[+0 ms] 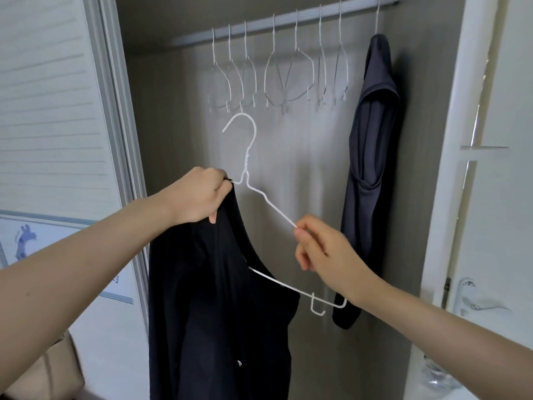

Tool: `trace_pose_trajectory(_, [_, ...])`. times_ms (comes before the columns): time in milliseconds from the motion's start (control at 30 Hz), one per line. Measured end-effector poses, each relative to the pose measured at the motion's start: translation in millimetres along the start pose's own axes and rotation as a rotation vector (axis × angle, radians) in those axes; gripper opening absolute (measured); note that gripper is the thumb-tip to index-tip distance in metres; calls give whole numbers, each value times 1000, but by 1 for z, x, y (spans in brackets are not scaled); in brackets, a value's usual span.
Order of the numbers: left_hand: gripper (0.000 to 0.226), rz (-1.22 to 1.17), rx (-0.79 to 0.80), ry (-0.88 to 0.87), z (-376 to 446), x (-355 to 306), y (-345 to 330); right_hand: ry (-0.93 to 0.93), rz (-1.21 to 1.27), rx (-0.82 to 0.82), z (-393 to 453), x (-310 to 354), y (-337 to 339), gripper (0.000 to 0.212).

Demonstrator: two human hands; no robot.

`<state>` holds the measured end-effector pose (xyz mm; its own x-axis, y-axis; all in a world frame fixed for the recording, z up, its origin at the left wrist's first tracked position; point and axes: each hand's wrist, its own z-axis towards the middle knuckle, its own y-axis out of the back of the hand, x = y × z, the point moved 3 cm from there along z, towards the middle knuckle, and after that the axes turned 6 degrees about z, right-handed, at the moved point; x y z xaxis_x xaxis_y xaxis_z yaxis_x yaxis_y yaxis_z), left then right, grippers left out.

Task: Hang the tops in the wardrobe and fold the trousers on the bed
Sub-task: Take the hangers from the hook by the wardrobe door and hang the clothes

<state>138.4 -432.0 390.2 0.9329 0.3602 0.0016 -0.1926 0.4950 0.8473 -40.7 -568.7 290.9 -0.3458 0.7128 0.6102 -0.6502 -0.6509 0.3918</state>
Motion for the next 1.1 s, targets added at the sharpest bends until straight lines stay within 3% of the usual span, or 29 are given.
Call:
trace_pose_trajectory(67, [38, 162, 14, 6, -6, -1, 3, 16, 15, -64, 1, 2, 8, 26])
trace_pose_trajectory(133, [53, 526, 80, 90, -11, 4, 9, 19, 17, -102, 4, 4, 15, 27])
trace_pose_trajectory(200, [65, 618, 117, 135, -11, 9, 12, 25, 1, -121, 5, 5, 17, 26])
trace_pose_trajectory(300, [60, 190, 23, 9, -15, 11, 8, 63, -207, -123, 6, 10, 21, 18])
trace_pose_trajectory(400, [58, -133, -96, 59, -20, 20, -1, 137, -630, -220, 15, 26, 28, 10])
trace_pose_trajectory(433, [56, -147, -134, 88, -20, 21, -4, 163, -731, -302, 17, 34, 27, 11])
trace_pose_trajectory(500, [53, -149, -179, 127, -19, 22, -8, 294, -833, -361, 14, 48, 13, 39])
trace_pose_trajectory(567, [51, -186, -201, 127, -18, 21, -7, 332, -689, -119, 1, 45, -20, 44])
trace_pose_trajectory(633, [50, -218, -236, 102, -18, 17, -2, 50, -439, 186, -15, 29, -52, 40])
trace_pose_trajectory(733, [47, -248, -294, 52, -19, 7, 6, -269, -184, 432, -23, 2, -84, 55])
trace_pose_trajectory(833, [40, -274, -340, 29, -23, 9, 17, -365, -8, 519, -27, -6, -97, 54])
trace_pose_trajectory(967, [32, -287, -386, 0, -31, 19, 30, -263, -89, 427, -20, -9, -88, 63])
trace_pose_trajectory(1100, [30, -261, -404, -14, -35, 20, 32, -164, 3, 574, -19, 1, -97, 21])
